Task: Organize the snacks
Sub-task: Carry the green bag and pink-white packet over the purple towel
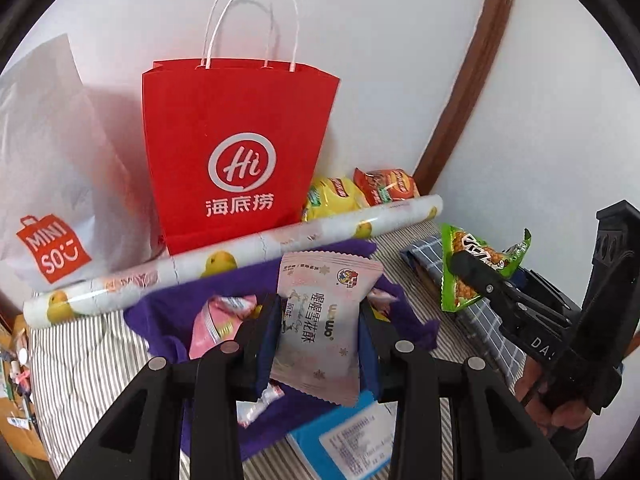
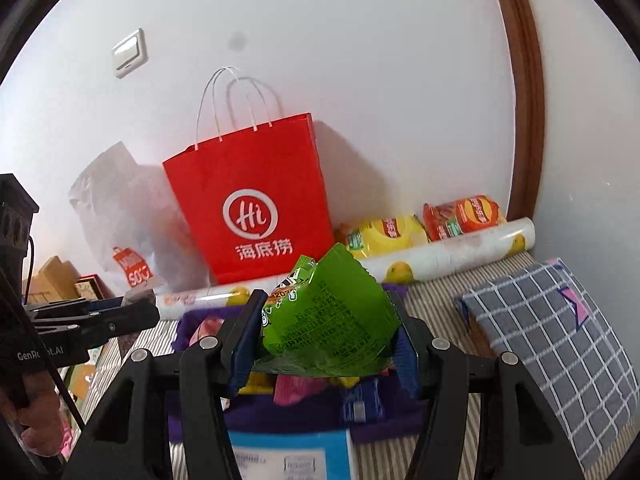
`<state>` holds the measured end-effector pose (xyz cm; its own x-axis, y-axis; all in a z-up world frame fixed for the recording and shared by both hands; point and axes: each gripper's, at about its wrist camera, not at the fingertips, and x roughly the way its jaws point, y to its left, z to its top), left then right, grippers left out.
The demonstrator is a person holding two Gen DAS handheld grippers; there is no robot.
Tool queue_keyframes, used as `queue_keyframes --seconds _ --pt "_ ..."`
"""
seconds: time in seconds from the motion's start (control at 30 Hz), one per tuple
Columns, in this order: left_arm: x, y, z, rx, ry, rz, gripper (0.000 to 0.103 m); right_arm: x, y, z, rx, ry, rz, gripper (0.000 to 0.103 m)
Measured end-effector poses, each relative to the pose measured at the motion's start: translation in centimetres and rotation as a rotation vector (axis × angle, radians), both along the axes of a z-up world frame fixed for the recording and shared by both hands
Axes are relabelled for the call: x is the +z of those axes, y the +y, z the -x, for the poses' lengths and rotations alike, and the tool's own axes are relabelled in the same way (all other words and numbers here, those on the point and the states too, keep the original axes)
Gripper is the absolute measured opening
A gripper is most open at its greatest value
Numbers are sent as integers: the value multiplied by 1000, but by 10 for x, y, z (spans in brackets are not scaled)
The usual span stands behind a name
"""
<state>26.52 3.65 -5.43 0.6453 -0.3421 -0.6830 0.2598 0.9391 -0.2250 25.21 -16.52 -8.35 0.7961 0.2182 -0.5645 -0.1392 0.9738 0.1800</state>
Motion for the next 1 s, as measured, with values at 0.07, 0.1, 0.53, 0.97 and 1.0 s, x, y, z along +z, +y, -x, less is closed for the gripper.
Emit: queue_keyframes --seconds 0.07,0.1,0.53,0.97,1.0 --pt "-5 2 -10 9 7 5 34 -3 2 -13 -1 2 2 57" --pt "-8 4 -14 17 7 6 34 -4 3 -19 -2 4 2 57" --pt "-40 32 -43 61 71 51 34 -41 13 -69 8 39 -51 57" --pt "-50 26 -50 57 93 41 34 -64 11 -77 9 84 -66 57" --pt "-51 26 -50 59 94 40 34 -64 11 -77 8 86 -66 57"
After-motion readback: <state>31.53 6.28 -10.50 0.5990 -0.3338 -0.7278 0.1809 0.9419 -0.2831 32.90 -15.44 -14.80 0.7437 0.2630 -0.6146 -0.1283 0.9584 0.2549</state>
